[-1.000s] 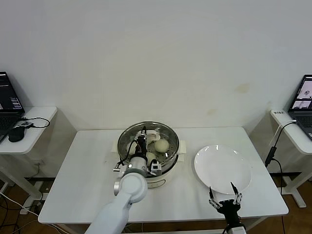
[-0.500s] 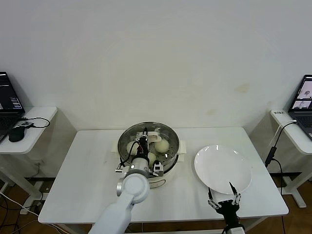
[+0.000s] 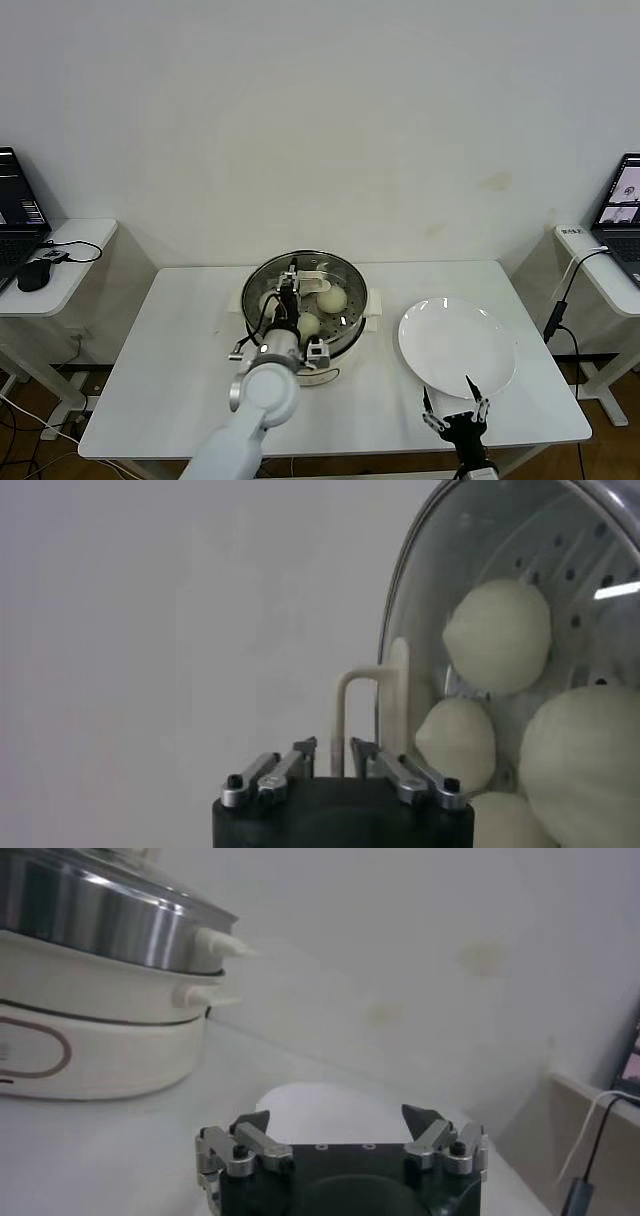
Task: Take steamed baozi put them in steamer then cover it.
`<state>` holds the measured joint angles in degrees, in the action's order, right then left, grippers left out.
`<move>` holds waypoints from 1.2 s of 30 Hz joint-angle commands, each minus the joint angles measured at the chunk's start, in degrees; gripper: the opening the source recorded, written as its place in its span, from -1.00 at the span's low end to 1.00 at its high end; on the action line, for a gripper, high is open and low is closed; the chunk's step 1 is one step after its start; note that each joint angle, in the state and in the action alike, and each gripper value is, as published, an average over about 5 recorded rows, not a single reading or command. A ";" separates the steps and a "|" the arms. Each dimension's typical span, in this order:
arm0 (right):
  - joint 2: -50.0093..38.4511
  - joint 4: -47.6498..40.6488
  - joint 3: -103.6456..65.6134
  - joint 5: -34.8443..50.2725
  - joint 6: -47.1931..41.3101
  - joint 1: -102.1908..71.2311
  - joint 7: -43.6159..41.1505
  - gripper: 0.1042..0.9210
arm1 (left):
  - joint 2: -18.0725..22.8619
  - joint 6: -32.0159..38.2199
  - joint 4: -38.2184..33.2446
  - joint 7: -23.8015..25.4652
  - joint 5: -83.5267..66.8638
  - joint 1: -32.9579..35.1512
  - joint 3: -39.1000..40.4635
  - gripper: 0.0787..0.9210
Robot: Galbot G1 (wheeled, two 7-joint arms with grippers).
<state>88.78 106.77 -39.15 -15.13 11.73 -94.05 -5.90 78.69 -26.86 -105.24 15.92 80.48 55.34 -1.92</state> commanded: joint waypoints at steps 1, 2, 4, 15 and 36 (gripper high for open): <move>-0.99 0.43 -0.23 0.56 0.01 -0.55 -0.01 0.76 | -5.81 2.70 -18.92 -5.96 -11.58 14.93 -5.33 0.07; -1.21 0.50 -0.28 0.70 0.04 -0.69 -0.02 0.76 | -6.35 3.19 -21.34 -7.06 -14.58 17.34 -6.73 0.13; -1.53 0.60 -0.26 0.86 0.10 -0.87 -0.04 0.76 | -7.29 3.89 -25.26 -9.52 -22.15 22.35 -9.98 0.28; -3.37 0.49 1.04 3.79 1.24 -2.02 -0.68 0.76 | -8.28 40.65 -14.47 -26.31 -81.02 40.17 -37.25 0.76; -7.35 2.42 3.21 13.71 2.41 -4.63 -3.31 0.76 | -2.67 38.15 -11.27 -24.36 -93.29 50.95 -34.48 0.77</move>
<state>82.42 108.69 -36.72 -4.25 13.79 -98.34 -8.80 74.12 5.52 -118.14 -8.11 -4.62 100.55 -33.82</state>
